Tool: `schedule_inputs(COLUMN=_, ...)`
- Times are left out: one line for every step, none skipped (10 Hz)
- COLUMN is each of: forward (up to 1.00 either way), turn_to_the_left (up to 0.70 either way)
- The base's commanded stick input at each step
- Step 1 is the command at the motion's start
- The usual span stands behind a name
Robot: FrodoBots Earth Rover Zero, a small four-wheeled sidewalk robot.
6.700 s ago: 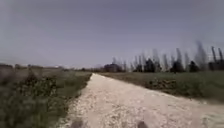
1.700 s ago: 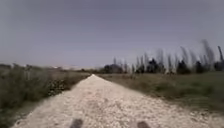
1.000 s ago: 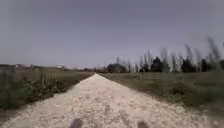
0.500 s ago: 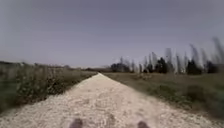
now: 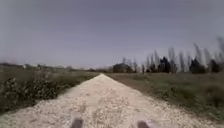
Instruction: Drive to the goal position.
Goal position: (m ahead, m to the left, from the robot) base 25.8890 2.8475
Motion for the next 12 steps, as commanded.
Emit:
schedule_inputs(forward=0.70, turn_to_the_left=0.00)
schedule_inputs(forward=0.70, turn_to_the_left=0.00)
schedule_inputs(forward=0.70, turn_to_the_left=0.00)
schedule_inputs(forward=0.70, turn_to_the_left=0.00)
schedule_inputs(forward=0.70, turn_to_the_left=0.00)
schedule_inputs(forward=0.70, turn_to_the_left=0.00)
schedule_inputs(forward=0.70, turn_to_the_left=0.00)
schedule_inputs(forward=0.70, turn_to_the_left=0.00)
schedule_inputs(forward=0.70, turn_to_the_left=0.00)
schedule_inputs(forward=0.70, turn_to_the_left=0.00)
schedule_inputs(forward=0.70, turn_to_the_left=0.00)
schedule_inputs(forward=0.70, turn_to_the_left=0.00)
